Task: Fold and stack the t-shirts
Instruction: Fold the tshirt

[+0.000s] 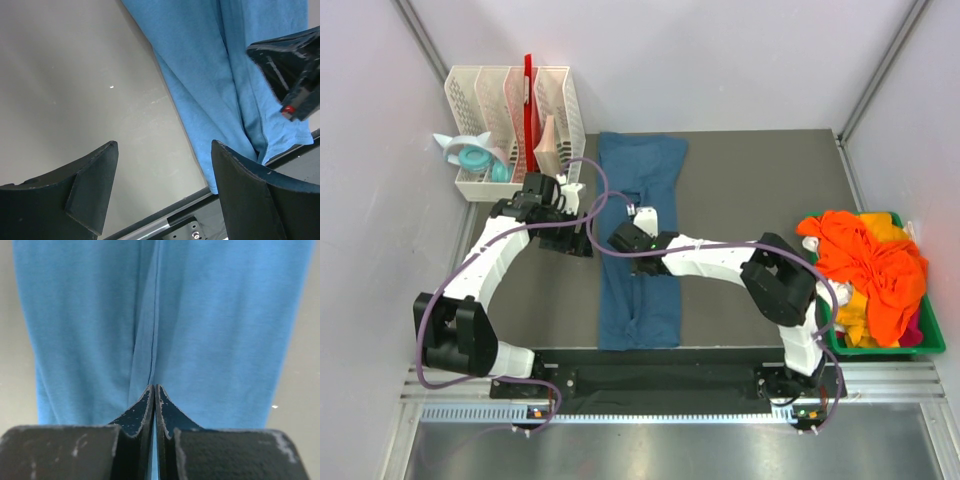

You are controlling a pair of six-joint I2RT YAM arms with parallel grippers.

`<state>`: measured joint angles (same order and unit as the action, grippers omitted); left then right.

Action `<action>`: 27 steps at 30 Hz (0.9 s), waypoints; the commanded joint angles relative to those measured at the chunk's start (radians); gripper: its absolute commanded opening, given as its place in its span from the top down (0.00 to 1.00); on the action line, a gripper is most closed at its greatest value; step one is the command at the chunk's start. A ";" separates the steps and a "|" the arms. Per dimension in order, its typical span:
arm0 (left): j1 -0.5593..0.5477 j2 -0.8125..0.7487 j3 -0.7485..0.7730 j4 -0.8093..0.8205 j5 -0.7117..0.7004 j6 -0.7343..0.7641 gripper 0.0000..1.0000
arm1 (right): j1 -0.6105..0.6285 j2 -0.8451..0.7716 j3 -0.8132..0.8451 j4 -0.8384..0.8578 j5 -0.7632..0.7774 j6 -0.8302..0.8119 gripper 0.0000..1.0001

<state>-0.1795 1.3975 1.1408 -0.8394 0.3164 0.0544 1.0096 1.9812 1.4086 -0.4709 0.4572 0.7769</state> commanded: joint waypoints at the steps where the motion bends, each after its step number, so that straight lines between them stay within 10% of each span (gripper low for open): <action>1: 0.000 -0.029 -0.006 0.039 0.003 -0.005 0.21 | -0.009 0.015 0.041 0.075 -0.057 -0.039 1.00; 10: 0.000 -0.035 -0.010 0.043 0.001 -0.005 0.21 | -0.019 -0.045 -0.062 0.360 -0.229 -0.087 1.00; 20: 0.000 -0.035 -0.018 0.046 0.001 -0.002 0.21 | -0.029 0.073 0.029 0.319 -0.399 -0.116 1.00; 27: 0.002 -0.049 -0.007 0.043 0.004 -0.005 0.21 | -0.055 -0.182 -0.060 0.391 -0.213 -0.146 0.90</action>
<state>-0.1795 1.3956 1.1305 -0.8322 0.3161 0.0540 0.9905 1.9957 1.3525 -0.1619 0.1402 0.6666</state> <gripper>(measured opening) 0.792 0.040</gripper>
